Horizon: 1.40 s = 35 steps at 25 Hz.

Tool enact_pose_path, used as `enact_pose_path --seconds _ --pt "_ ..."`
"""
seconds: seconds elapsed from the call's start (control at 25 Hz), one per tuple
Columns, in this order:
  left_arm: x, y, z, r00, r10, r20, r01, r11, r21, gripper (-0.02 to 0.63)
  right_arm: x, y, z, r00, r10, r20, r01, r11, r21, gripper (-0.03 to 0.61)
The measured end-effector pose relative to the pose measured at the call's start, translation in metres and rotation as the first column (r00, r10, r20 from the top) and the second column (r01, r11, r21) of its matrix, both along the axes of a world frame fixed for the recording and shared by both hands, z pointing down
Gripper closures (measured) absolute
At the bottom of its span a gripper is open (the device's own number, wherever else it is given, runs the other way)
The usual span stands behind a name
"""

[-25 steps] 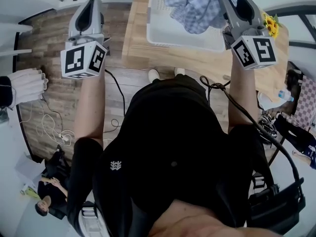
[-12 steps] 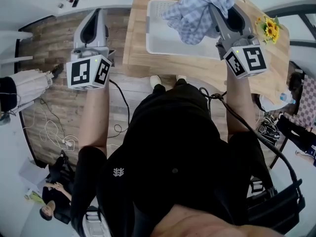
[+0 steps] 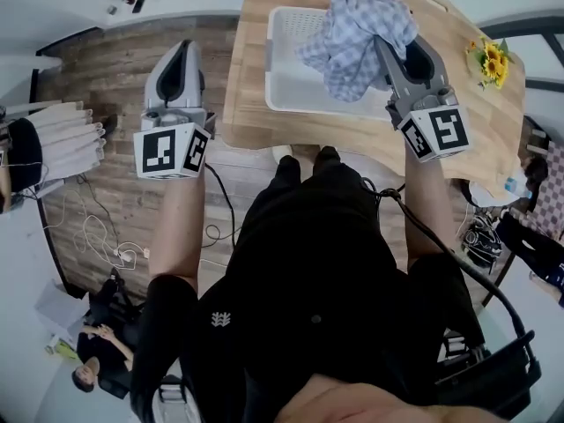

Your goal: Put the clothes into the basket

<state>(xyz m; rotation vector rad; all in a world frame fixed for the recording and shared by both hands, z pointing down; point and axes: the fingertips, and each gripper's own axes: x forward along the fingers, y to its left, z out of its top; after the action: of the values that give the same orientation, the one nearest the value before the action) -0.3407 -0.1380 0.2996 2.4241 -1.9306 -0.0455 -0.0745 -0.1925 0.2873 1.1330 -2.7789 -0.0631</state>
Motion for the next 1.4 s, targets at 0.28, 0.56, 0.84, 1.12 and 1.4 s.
enact_pose_path --seconds 0.28,0.56,0.84,1.12,1.4 --pt "-0.002 -0.011 0.016 1.0 -0.001 -0.018 0.001 1.0 -0.015 0.612 -0.006 -0.008 0.019 1.0 -0.011 -0.016 0.011 1.0 -0.021 0.471" --pt "0.006 -0.021 0.025 1.0 0.005 -0.002 -0.005 0.999 -0.032 0.612 -0.005 -0.011 0.045 0.999 -0.039 -0.028 0.037 0.997 -0.068 0.471" --pt "0.001 -0.028 0.04 1.0 -0.006 -0.014 0.005 0.999 -0.05 0.614 -0.014 -0.012 0.064 0.998 -0.061 -0.027 0.059 0.995 -0.08 0.471" --pt "0.006 -0.031 0.049 1.0 -0.01 -0.016 0.009 0.997 -0.077 0.614 -0.015 -0.013 0.079 0.996 -0.092 -0.021 0.089 0.99 -0.106 0.471" --pt "0.022 -0.047 0.054 1.0 0.015 -0.019 -0.017 0.996 -0.082 0.614 -0.01 -0.015 0.092 0.994 -0.1 -0.032 0.095 0.987 -0.131 0.471"
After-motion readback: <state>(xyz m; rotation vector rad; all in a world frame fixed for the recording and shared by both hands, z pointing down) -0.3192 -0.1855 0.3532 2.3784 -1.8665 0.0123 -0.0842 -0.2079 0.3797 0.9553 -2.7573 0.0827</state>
